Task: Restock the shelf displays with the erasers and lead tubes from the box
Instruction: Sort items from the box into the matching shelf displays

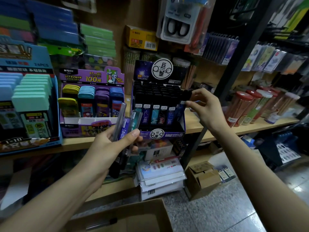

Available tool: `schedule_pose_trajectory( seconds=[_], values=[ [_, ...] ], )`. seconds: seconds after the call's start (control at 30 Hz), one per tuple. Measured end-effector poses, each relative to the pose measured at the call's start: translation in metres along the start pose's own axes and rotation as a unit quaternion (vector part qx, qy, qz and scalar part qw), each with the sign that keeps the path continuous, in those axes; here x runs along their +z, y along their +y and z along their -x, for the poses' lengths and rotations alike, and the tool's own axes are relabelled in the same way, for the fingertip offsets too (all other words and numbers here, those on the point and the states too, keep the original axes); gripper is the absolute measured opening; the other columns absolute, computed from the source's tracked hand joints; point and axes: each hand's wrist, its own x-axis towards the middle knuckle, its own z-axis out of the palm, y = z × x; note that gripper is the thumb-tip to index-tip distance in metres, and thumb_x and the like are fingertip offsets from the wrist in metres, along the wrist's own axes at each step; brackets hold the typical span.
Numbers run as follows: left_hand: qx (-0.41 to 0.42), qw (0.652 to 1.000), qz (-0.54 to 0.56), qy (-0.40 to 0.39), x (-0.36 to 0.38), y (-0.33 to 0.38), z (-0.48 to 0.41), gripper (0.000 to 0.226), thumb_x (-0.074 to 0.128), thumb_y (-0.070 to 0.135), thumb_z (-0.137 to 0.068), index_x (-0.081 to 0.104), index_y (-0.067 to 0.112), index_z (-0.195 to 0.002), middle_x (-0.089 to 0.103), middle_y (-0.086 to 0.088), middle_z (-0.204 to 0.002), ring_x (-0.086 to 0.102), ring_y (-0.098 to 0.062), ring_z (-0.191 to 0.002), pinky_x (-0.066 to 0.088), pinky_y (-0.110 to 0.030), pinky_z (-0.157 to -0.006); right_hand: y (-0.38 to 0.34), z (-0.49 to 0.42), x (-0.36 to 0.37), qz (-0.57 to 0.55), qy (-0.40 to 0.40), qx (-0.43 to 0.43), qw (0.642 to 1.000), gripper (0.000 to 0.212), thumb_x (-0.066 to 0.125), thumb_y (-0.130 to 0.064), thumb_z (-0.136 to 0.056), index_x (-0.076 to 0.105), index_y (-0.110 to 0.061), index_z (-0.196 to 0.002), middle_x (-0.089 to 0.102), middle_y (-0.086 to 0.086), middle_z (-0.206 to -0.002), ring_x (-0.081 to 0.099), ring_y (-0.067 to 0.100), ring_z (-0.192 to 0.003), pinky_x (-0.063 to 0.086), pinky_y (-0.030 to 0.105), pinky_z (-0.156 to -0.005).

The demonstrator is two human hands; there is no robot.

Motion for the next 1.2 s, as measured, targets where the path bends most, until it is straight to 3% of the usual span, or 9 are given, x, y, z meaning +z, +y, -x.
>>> schedule_pose_trajectory(
  seconds=[0.17,0.5,0.63,0.77,0.87,0.97,1.03,1.13,1.2],
  values=[
    [0.014,1.000,0.007,0.009,-0.002,-0.003,-0.002,0.027,0.071,0.034,-0.065,0.071,0.021,-0.089,0.075,-0.002,-0.083,0.070,-0.011,-0.074,0.053,-0.015,-0.058,0.003,-0.001,0.002,-0.011,-0.022,-0.002,1.000,0.017,0.066,-0.009,-0.085,0.057,-0.021,-0.090,0.066,0.005,-0.092,0.065,0.025,-0.090,0.055,0.034,-0.072],
    [0.008,1.000,0.003,0.005,-0.007,-0.003,-0.003,0.034,0.072,0.034,-0.063,0.070,0.021,-0.094,0.075,0.001,-0.088,0.071,-0.011,-0.076,0.052,-0.017,-0.064,0.014,0.002,0.015,0.001,-0.009,0.044,0.999,0.026,0.065,-0.006,-0.086,0.055,-0.030,-0.083,0.064,-0.007,-0.080,0.063,0.015,-0.080,0.056,0.041,-0.074],
    [-0.005,1.000,0.009,0.001,-0.006,0.000,-0.001,0.038,0.071,0.031,-0.062,0.068,0.020,-0.099,0.075,0.002,-0.091,0.071,-0.010,-0.078,0.051,-0.020,-0.067,0.015,0.001,0.019,0.008,0.000,0.074,0.997,0.011,0.065,-0.010,-0.086,0.059,-0.019,-0.091,0.064,-0.004,-0.080,0.064,0.020,-0.084,0.056,0.040,-0.077],
    [-0.017,1.000,0.023,0.002,-0.007,0.004,0.001,0.037,0.071,0.026,-0.064,0.068,0.016,-0.100,0.075,0.001,-0.092,0.071,-0.012,-0.081,0.050,-0.026,-0.073,0.004,0.006,0.021,0.106,0.062,0.053,0.991,0.020,0.066,-0.017,-0.087,0.056,-0.012,-0.104,0.058,-0.001,-0.092,0.057,0.012,-0.082,0.046,0.015,-0.072],
    [-0.021,0.999,0.031,0.006,-0.009,0.005,0.000,0.034,0.071,0.023,-0.065,0.068,0.015,-0.099,0.075,0.000,-0.092,0.072,-0.015,-0.083,0.050,-0.032,-0.080,-0.027,0.013,0.027,0.134,0.104,-0.020,0.985,0.024,0.060,-0.023,-0.091,0.054,-0.010,-0.111,0.054,0.002,-0.105,0.053,0.012,-0.089,0.043,0.021,-0.076],
    [-0.015,0.999,0.032,0.006,-0.011,0.006,-0.001,0.036,0.075,0.024,-0.060,0.070,0.016,-0.095,0.075,-0.003,-0.089,0.072,-0.016,-0.082,0.054,-0.027,-0.073,-0.074,0.026,0.050,-0.058,-0.060,0.037,0.996,0.016,0.055,-0.033,-0.092,0.059,-0.018,-0.098,0.062,-0.002,-0.090,0.058,0.011,-0.080,0.044,0.021,-0.067],
    [0.002,1.000,0.008,0.000,-0.012,0.004,0.000,0.028,0.076,0.019,-0.062,0.070,0.017,-0.089,0.075,-0.002,-0.083,0.072,-0.015,-0.075,0.053,-0.017,-0.060,-0.095,0.040,0.069,-0.147,-0.188,0.103,0.966,0.021,0.055,-0.040,-0.091,0.060,-0.019,-0.094,0.062,-0.002,-0.084,0.058,0.008,-0.068,0.043,0.022,-0.057],
    [0.046,0.993,-0.098,-0.039,-0.015,0.005,0.001,0.014,0.071,0.009,-0.077,0.067,0.020,-0.084,0.074,0.005,-0.072,0.069,-0.006,-0.067,0.047,-0.010,-0.055,-0.109,0.054,0.088,-0.165,-0.236,0.101,0.953,0.032,0.059,-0.041,-0.089,0.060,-0.011,-0.101,0.061,0.001,-0.088,0.055,-0.004,-0.052,0.043,0.015,-0.045],
    [0.079,0.972,-0.208,-0.078,-0.021,0.009,0.000,0.009,0.070,0.013,-0.081,0.064,0.021,-0.084,0.072,0.002,-0.069,0.066,-0.003,-0.064,0.047,-0.012,-0.057,-0.112,0.053,0.089,-0.165,-0.240,0.110,0.950,0.042,0.054,-0.047,-0.089,0.062,-0.008,-0.104,0.064,0.003,-0.087,0.058,-0.001,-0.062,0.044,0.015,-0.053]
  ],
)
